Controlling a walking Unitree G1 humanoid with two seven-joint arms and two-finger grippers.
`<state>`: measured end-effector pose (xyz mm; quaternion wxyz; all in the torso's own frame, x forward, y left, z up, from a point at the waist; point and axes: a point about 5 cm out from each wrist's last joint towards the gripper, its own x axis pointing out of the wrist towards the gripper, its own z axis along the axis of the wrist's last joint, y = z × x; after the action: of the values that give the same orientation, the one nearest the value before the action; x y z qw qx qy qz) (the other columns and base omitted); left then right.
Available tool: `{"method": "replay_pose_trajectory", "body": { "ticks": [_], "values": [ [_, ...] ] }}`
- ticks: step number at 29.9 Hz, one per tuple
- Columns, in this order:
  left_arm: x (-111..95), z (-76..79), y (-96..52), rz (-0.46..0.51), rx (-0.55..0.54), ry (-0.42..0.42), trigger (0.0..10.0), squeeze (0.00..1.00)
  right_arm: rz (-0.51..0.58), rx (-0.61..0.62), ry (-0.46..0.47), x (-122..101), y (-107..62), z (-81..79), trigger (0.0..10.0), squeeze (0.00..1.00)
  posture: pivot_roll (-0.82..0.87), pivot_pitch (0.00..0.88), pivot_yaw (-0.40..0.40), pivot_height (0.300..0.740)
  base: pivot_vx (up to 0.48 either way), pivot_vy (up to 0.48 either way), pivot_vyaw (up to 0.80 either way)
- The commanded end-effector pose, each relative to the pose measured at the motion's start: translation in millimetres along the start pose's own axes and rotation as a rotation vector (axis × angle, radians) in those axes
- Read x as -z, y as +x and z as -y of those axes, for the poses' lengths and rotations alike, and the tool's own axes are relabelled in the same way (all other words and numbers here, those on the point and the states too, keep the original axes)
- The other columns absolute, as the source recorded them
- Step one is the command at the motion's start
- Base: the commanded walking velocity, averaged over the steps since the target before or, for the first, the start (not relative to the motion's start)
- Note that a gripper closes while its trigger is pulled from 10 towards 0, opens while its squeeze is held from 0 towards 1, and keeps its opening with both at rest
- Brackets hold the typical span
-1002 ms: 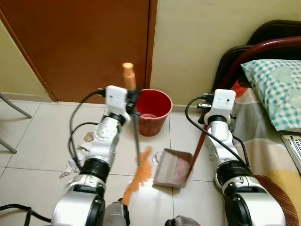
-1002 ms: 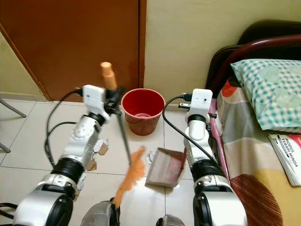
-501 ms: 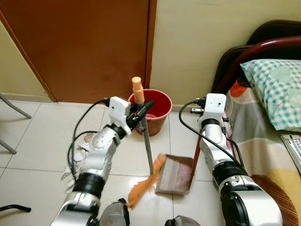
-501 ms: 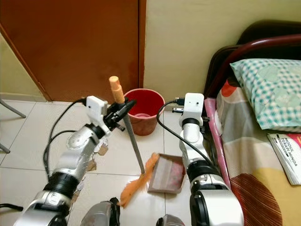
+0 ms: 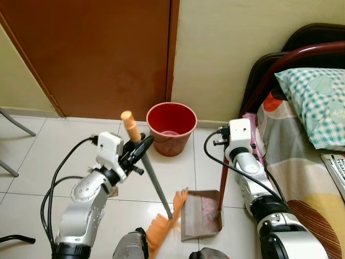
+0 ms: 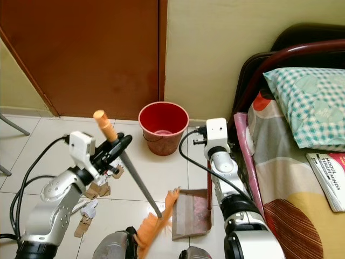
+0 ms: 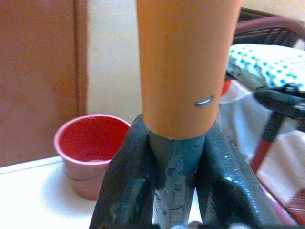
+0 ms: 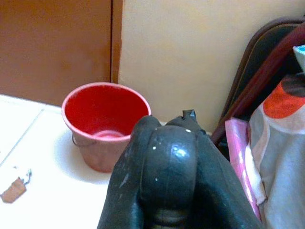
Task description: Sweep floor
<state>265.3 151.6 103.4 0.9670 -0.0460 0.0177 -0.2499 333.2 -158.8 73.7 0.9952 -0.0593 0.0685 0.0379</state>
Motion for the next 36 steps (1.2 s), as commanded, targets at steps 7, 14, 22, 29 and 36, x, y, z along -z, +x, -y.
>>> {"method": "replay_pose_trajectory", "body": {
  "ticks": [7,14,22,29,36],
  "values": [
    [-45.8,-27.2,2.9,0.108,-0.187,0.151,10.0,0.00,0.079,-0.017,0.072,-18.6,-8.5,5.5,10.0,0.00,0.07,0.105,-0.021,0.740,0.000,0.000,0.00],
    [-76.8,-36.5,10.1,0.191,-0.236,0.210,10.0,0.00,0.029,-0.009,0.112,-25.5,-13.0,12.5,10.0,0.00,0.06,0.104,-0.014,0.740,0.000,0.000,0.00],
    [-88.2,-44.8,13.4,0.210,-0.270,0.225,10.0,0.00,-0.020,-0.011,0.092,-27.3,-12.4,19.9,10.0,0.00,0.05,0.106,-0.009,0.740,0.000,0.000,0.00],
    [-65.8,-39.7,17.2,0.141,-0.230,0.192,10.0,0.00,0.062,-0.078,0.182,-46.0,-16.3,18.4,10.0,0.00,0.04,0.100,-0.015,0.740,0.000,0.000,0.00],
    [-33.6,-39.8,16.7,0.063,-0.215,0.174,10.0,0.00,0.138,-0.051,0.159,-57.9,-19.3,23.0,10.0,0.00,0.03,0.063,-0.027,0.740,0.000,0.000,0.00]
  ]
}}
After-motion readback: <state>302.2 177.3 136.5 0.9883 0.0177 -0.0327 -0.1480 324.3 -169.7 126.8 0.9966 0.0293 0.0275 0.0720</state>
